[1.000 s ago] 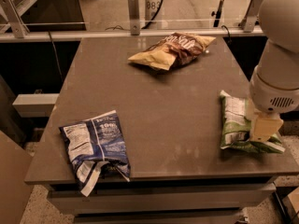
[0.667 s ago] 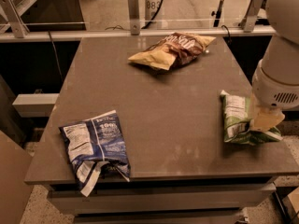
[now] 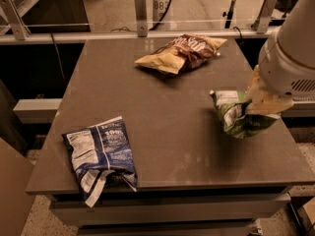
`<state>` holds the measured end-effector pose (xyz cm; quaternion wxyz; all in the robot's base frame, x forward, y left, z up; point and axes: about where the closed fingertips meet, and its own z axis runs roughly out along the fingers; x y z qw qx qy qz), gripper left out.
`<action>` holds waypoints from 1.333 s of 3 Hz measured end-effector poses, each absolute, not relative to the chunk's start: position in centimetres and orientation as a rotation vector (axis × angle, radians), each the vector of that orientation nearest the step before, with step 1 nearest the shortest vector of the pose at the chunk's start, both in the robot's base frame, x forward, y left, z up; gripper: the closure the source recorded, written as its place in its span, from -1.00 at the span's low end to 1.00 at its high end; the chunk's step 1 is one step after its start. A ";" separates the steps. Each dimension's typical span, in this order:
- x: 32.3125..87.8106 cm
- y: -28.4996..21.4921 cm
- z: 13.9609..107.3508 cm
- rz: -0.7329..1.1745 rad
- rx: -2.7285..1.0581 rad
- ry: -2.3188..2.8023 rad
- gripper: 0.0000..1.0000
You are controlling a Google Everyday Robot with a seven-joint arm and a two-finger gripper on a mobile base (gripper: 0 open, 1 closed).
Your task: Move green jalapeno chip bag near blue chip bag
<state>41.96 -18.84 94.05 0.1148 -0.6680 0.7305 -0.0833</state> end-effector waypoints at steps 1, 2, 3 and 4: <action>41.8 -18.6 94.4 -0.249 -1.958 2.130 1.00; 42.5 -17.8 94.1 -0.240 -1.967 2.096 1.00; 43.8 -15.6 94.9 -0.253 -1.980 1.981 1.00; 45.2 -12.9 96.2 -0.235 -1.982 1.819 1.00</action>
Offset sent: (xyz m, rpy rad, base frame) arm 0.0133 0.0180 -0.0060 0.0325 -0.0238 0.0523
